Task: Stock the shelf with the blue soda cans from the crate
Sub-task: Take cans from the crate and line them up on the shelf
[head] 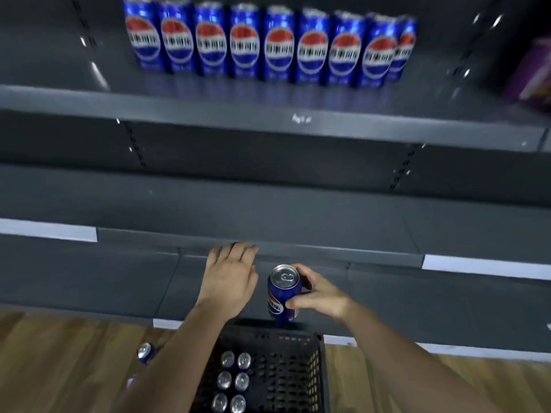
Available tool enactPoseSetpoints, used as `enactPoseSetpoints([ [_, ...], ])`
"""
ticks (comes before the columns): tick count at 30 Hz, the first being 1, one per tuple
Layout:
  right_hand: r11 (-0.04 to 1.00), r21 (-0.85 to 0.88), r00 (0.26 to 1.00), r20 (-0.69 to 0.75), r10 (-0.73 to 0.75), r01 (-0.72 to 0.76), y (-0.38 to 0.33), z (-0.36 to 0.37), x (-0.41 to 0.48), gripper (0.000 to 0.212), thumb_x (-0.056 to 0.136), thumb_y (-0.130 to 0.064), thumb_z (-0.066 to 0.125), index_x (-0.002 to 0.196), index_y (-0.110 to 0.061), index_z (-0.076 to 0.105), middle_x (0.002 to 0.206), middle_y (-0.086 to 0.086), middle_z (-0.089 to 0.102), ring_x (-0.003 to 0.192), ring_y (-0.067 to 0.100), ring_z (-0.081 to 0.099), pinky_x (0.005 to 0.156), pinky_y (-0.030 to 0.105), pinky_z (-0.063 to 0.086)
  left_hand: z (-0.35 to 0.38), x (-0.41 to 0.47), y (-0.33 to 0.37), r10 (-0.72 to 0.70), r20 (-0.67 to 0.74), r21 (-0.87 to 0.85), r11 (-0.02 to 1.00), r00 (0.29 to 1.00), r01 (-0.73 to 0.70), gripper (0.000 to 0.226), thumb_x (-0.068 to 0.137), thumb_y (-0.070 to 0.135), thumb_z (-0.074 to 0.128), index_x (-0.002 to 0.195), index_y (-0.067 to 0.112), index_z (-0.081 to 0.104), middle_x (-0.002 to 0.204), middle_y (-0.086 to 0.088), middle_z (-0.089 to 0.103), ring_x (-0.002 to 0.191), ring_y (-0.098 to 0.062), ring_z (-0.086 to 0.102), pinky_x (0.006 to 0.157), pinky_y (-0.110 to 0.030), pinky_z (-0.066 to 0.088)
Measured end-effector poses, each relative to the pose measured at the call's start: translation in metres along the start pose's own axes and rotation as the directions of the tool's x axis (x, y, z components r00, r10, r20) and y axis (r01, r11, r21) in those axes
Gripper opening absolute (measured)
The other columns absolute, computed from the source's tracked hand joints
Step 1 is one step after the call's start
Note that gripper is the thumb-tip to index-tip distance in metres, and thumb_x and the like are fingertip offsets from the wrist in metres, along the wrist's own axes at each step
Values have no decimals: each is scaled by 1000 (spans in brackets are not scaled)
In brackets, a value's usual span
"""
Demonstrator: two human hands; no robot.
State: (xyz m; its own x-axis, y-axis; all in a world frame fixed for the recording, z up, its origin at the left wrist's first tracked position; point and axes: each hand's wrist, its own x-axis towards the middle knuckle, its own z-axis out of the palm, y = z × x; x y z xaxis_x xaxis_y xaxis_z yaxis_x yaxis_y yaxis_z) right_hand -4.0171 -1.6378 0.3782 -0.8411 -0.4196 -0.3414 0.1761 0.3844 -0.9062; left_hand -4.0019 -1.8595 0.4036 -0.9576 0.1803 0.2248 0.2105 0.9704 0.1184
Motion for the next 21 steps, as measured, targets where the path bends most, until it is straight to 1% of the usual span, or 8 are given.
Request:
enactPoseSetpoints([
  [2,999,14,999,-21,-30,31,-41,-14,-9,62,62,-9,76,120,-22,56,112,-6,67,103,3,62,90,16,47,-40,19,2,9,-21,-3,1000,1000,-9,44,88,30,37,124,18,59,125,-3,61,113,-23,57,99,-45,40],
  [5,997,27,995,-58,-77,78,-97,-33,-21,59,61,-8,75,114,-25,57,108,-9,67,103,3,61,92,18,46,-91,43,5,18,-70,-18,1000,997,-19,51,88,35,27,122,18,60,124,-2,62,111,-22,58,97,-42,39],
  [8,992,22,990,-68,-120,122,-143,-50,-30,59,63,-8,75,117,-26,58,108,-9,69,104,4,62,90,20,47,-128,64,8,52,-134,-29,998,990,-56,50,88,35,29,122,17,61,124,-3,62,112,-22,57,98,-36,28],
  [10,990,32,988,-71,-135,137,-170,-60,-36,60,65,-8,74,119,-28,57,110,-10,70,105,4,63,88,19,49,-147,78,9,77,-165,-24,996,983,-82,50,88,35,30,124,17,60,127,-3,60,115,-22,55,98,-34,25],
  [13,982,33,980,-84,-183,186,-202,-73,-41,63,65,-6,72,123,-23,57,113,-4,69,106,8,63,89,20,48,-170,95,11,107,-205,-28,993,973,-115,45,91,33,37,128,17,57,131,-4,57,118,-23,53,99,-35,26],
  [15,976,39,973,-98,-210,215,-218,-81,-42,64,66,-6,73,126,-21,56,117,-1,69,110,12,62,94,27,48,-183,105,13,120,-222,-36,991,968,-132,41,93,28,47,133,17,53,136,-3,53,122,-23,49,100,-37,28],
  [18,968,44,963,-120,-242,249,-238,-97,-47,68,61,-16,76,126,-25,57,120,0,68,116,17,61,101,34,48,-198,120,18,146,-230,-16,988,962,-154,43,95,28,46,137,20,48,142,-1,48,128,-21,43,102,-36,26],
  [21,962,64,957,-138,-256,267,-256,-118,-53,73,56,-25,78,126,-29,57,119,-4,68,114,15,63,94,32,52,-209,135,24,168,-255,-4,985,952,-175,43,96,30,44,138,21,46,144,-1,45,131,-21,39,103,-36,22],
])
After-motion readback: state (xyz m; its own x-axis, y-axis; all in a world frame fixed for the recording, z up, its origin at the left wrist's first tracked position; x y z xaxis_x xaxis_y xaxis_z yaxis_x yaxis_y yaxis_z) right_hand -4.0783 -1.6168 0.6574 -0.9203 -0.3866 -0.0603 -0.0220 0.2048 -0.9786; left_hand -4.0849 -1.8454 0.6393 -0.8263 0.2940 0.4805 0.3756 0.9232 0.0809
